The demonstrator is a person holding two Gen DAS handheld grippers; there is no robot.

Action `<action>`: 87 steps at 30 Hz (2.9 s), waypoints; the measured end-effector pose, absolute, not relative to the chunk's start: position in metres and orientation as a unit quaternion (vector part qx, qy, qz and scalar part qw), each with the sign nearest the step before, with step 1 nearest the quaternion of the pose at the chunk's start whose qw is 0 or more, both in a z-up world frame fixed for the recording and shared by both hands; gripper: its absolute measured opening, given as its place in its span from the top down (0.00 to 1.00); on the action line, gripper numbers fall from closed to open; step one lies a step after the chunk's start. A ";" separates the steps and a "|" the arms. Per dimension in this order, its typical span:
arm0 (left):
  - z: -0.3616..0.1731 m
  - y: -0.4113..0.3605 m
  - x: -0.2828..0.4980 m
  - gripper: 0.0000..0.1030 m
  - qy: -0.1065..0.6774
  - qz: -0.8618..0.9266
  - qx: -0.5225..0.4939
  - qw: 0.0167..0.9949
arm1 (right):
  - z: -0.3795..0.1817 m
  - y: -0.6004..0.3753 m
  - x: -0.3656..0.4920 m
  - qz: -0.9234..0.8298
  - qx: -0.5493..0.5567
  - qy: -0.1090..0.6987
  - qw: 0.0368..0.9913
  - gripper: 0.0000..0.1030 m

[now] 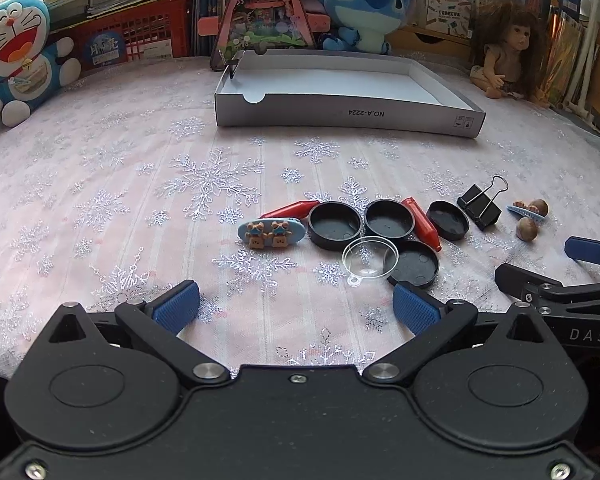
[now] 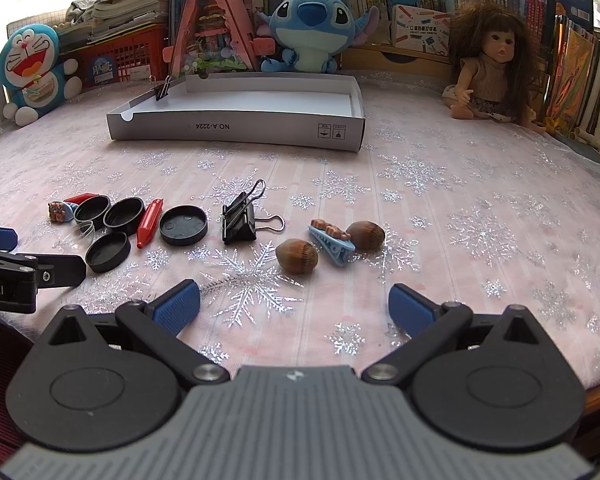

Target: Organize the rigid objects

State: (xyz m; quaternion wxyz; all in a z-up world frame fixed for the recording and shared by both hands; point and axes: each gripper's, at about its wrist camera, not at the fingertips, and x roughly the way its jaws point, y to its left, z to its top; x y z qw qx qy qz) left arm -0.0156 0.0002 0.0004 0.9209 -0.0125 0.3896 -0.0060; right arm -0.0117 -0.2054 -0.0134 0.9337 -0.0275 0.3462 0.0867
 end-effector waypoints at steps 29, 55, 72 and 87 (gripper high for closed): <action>-0.002 -0.002 -0.015 0.00 0.390 -0.003 -0.005 0.921 | -0.014 -0.205 -0.012 0.086 -0.028 0.346 0.934 0.00; -0.004 0.005 -0.016 0.00 0.368 0.010 -0.001 0.930 | -0.019 -0.212 -0.021 0.095 -0.025 0.316 0.944 0.00; 0.013 -0.005 -0.036 0.54 0.312 -0.069 -0.030 0.947 | -0.007 -0.218 -0.024 0.113 0.004 0.268 0.957 0.32; 0.002 -0.005 -0.022 0.75 0.330 -0.071 -0.062 0.939 | -0.014 -0.216 -0.013 0.117 0.012 0.279 0.953 0.74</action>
